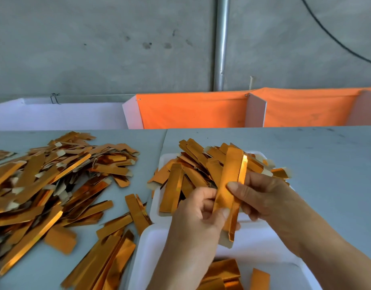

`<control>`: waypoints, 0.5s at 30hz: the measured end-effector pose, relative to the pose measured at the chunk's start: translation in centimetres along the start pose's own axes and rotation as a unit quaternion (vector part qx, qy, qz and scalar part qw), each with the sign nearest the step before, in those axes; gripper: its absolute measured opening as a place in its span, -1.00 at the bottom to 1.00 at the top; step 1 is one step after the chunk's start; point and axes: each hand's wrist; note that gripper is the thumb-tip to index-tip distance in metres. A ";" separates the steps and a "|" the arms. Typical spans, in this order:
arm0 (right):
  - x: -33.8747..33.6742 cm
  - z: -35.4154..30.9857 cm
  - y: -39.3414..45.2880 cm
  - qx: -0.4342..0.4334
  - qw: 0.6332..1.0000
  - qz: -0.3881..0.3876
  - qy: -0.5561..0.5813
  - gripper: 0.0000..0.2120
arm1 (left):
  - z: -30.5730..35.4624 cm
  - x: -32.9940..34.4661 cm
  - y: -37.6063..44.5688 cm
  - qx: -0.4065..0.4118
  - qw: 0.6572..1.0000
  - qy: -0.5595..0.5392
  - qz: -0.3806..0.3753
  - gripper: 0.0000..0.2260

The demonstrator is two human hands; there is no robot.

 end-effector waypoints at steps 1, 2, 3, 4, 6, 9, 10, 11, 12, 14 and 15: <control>0.2 0.0 0.0 -0.007 1.000 0.003 -0.003 -0.81 | 0.1 0.1 -0.1 0.004 1.000 0.021 0.001 -0.76; 0.4 0.1 0.0 -0.015 1.000 0.002 -0.004 -0.81 | 0.1 0.3 -0.3 0.012 0.999 0.045 0.002 -0.63; 0.7 0.2 -0.1 -0.022 1.000 -0.005 -0.005 -0.81 | 0.1 0.4 -0.4 0.023 0.997 0.078 0.009 -0.51; 0.9 0.3 -0.2 -0.028 0.999 -0.016 -0.006 -0.78 | 0.1 0.6 -0.4 0.036 0.992 0.121 0.023 -0.41; 0.9 0.3 -0.4 -0.035 0.999 -0.033 0.000 -0.74 | 0.3 0.7 -0.5 0.059 0.980 0.183 0.045 -0.34; -0.2 -0.1 -0.2 -0.055 0.998 -0.005 0.031 -0.69 | -0.1 0.5 -0.3 0.074 0.973 0.213 0.043 -0.36; -0.8 -0.3 -0.2 -0.059 0.997 0.009 0.054 -0.68 | -0.1 0.5 -0.3 0.076 0.970 0.226 0.040 -0.36; -1.2 -0.4 -0.1 -0.059 0.995 0.017 0.083 -0.69 | -0.1 0.6 -0.3 0.079 0.967 0.238 0.038 -0.36; -1.6 -0.4 -0.2 -0.058 0.992 0.022 0.111 -0.71 | -0.1 0.6 -0.3 0.082 0.965 0.248 0.037 -0.36; -1.9 -0.4 -0.3 -0.058 0.988 0.032 0.137 -0.72 | 0.1 0.9 -0.5 0.090 0.960 0.262 0.040 -0.37; -1.8 -0.4 -0.3 -0.063 0.988 0.036 0.138 -0.73 | 0.1 1.0 -0.5 0.096 0.957 0.270 0.046 -0.37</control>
Point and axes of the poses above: each hand's wrist, its own y-axis towards the middle knuckle, its own x-axis out of the palm, z = x × y
